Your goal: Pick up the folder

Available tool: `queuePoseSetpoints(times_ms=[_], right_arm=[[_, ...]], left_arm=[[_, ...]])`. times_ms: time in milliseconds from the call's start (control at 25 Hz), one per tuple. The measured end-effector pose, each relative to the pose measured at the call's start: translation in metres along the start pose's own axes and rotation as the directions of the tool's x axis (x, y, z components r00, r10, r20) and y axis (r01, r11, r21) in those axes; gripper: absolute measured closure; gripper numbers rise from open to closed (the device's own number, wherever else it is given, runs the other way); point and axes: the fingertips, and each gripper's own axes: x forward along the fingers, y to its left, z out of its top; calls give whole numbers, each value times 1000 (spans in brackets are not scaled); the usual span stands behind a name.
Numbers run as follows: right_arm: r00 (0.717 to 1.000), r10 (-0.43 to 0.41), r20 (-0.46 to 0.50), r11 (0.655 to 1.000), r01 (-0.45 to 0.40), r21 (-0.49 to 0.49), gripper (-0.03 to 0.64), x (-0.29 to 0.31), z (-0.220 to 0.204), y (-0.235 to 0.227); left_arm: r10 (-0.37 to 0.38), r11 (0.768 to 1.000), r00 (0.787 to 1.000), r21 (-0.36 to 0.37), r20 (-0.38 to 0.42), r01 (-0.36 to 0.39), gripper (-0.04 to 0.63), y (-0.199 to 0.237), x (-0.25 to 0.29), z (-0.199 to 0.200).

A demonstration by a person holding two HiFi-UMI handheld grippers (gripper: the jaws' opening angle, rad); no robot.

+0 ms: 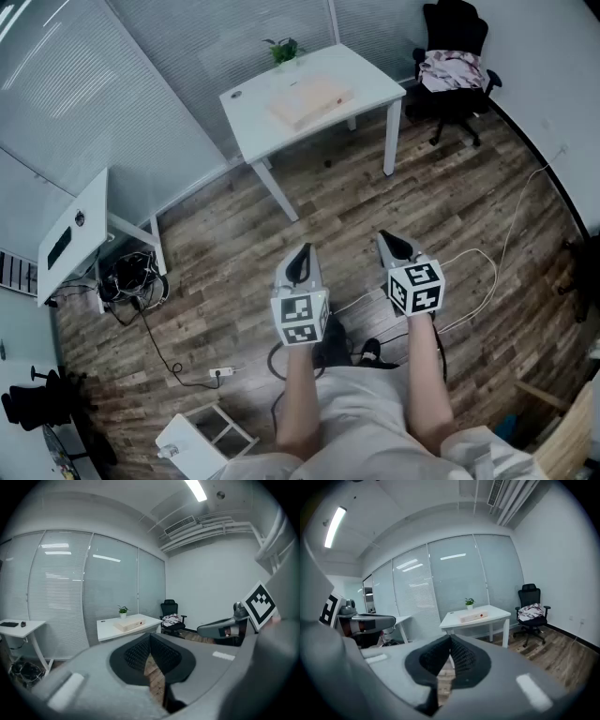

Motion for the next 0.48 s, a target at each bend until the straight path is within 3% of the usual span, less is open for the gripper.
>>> queuePoseSetpoints(times_ms=[320, 480], right_arm=[[1000, 21, -7, 1000, -21, -13, 615, -5, -7, 12], [999, 21, 24, 998, -23, 57, 615, -12, -6, 5]], left_arm=[[13, 1000, 1000, -1, -3, -13, 588, -1, -14, -7], [24, 999, 1000, -41, -4, -24, 588, 1, -18, -10]])
